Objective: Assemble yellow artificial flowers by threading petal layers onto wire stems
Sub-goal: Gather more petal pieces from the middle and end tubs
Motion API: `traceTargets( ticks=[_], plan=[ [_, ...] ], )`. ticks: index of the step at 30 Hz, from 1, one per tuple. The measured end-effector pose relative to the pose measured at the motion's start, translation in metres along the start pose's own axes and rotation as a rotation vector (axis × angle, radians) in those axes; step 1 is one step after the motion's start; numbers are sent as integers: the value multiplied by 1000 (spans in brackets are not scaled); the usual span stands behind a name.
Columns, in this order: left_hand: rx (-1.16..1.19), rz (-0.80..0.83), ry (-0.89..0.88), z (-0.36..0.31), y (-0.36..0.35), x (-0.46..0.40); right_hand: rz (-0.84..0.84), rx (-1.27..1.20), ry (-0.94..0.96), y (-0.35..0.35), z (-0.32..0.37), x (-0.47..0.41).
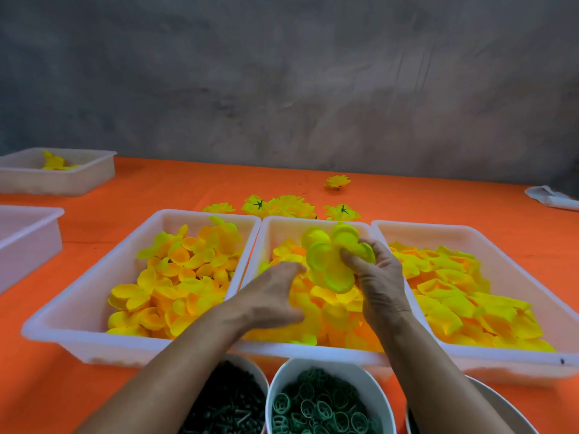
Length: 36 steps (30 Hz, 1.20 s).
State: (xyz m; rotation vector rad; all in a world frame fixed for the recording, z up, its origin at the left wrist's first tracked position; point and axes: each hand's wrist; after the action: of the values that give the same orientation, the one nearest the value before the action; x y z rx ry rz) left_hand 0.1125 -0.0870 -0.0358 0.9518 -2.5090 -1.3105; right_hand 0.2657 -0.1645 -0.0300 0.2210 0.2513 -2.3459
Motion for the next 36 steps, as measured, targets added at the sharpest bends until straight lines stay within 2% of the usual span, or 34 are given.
traceTargets(
  ticks=[3, 5, 6, 9, 11, 16, 24, 29, 33, 36],
  plan=[
    [580, -290, 41, -1, 13, -1, 61, 21, -47, 0, 0, 0],
    [1015, -346, 95, -3, 20, 2, 151, 80, -44, -1, 1, 3],
    [1092, -358, 106, -3, 21, 3, 204, 126, -36, -2, 2, 4],
    [936, -317, 28, -4, 18, 6, 319, 205, -5, -3, 3, 8],
    [878, -279, -10, -4, 15, 7, 331, 187, -5, -3, 4, 9],
    [964, -311, -9, 2, 18, 7, 271, 82, -51, -3, 4, 8],
    [975, -362, 18, 1, 17, 5, 249, 124, -29, -4, 3, 8],
    [890, -344, 69, -1, 15, 6, 354, 177, 22, -5, 3, 11],
    [992, -308, 38, -3, 16, 7, 357, 104, 6, -5, 4, 10],
    [1027, -371, 18, -4, 18, 8, 417, 91, 7, -4, 4, 11]
  ],
)
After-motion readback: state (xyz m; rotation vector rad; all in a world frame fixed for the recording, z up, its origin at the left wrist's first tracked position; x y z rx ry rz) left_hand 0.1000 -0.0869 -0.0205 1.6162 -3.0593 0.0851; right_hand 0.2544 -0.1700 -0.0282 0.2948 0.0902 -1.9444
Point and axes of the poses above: each hand's wrist, its own x-axis away from the middle knuckle, its own y-axis out of the back of the hand, z = x × y, and after that the axes turned 9 degrees about x, right-handed
